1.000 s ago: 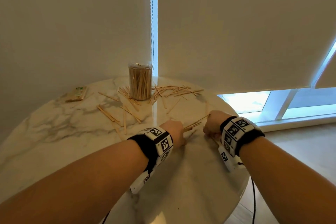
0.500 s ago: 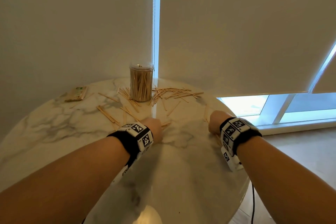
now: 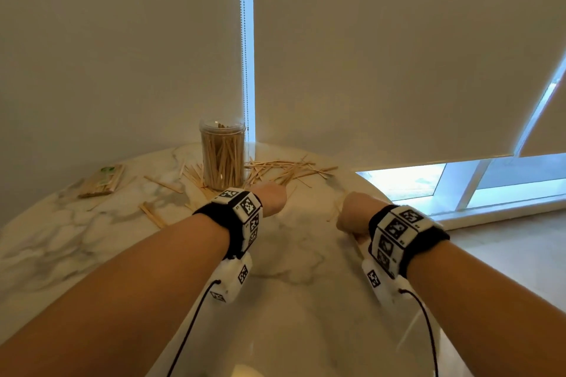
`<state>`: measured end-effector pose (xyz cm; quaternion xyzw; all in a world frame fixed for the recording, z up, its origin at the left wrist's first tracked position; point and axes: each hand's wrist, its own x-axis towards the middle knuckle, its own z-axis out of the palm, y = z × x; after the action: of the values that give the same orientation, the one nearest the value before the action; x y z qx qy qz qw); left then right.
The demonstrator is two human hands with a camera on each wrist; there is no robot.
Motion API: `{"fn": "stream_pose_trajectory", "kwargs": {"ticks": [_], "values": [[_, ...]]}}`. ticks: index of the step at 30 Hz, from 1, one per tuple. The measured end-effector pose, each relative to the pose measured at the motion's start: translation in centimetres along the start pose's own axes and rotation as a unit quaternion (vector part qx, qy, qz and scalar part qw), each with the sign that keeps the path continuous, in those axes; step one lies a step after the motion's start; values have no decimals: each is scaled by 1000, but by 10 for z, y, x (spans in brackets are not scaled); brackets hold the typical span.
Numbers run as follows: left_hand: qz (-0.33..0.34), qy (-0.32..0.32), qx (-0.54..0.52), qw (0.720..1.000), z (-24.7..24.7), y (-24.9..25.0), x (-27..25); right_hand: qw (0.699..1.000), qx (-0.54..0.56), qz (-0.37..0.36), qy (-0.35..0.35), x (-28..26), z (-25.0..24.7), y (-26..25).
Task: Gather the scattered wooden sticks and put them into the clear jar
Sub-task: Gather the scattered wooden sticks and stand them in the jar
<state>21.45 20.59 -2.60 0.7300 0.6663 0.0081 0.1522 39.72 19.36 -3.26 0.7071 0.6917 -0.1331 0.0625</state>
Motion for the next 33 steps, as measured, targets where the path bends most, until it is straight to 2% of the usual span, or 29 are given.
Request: {"fn": "stream_pose_trajectory", "kwargs": {"ticks": [4,7,11,14,17,22,25,28,32,33], "values": [[-41,58,-49,996,1,8,32,1000,-2,2,20,34,-29,-1],[-48,32,31,998,4,9,51,998,-55,7,-2,46,-38,-7],[-94,2,157,983,8,15,69,992,-125,4,1,83,-24,-7],[-92,-6,178,980,13,20,80,989,-143,12,32,92,-18,-11],[-69,21,164,984,16,19,82,989,-142,6,50,95,-8,-15],[-49,22,158,986,22,11,76,993,-115,-5,38,74,-3,-24],[-52,1,176,983,27,6,61,991,-132,-16,9,65,8,-29],[-68,-34,187,979,34,-2,49,994,-104,-22,-8,45,8,-34],[-98,-38,158,982,38,-7,24,997,-75,-36,9,21,10,-41],[-88,-31,145,985,36,-7,13,997,-65,-31,11,14,12,-42]]}}
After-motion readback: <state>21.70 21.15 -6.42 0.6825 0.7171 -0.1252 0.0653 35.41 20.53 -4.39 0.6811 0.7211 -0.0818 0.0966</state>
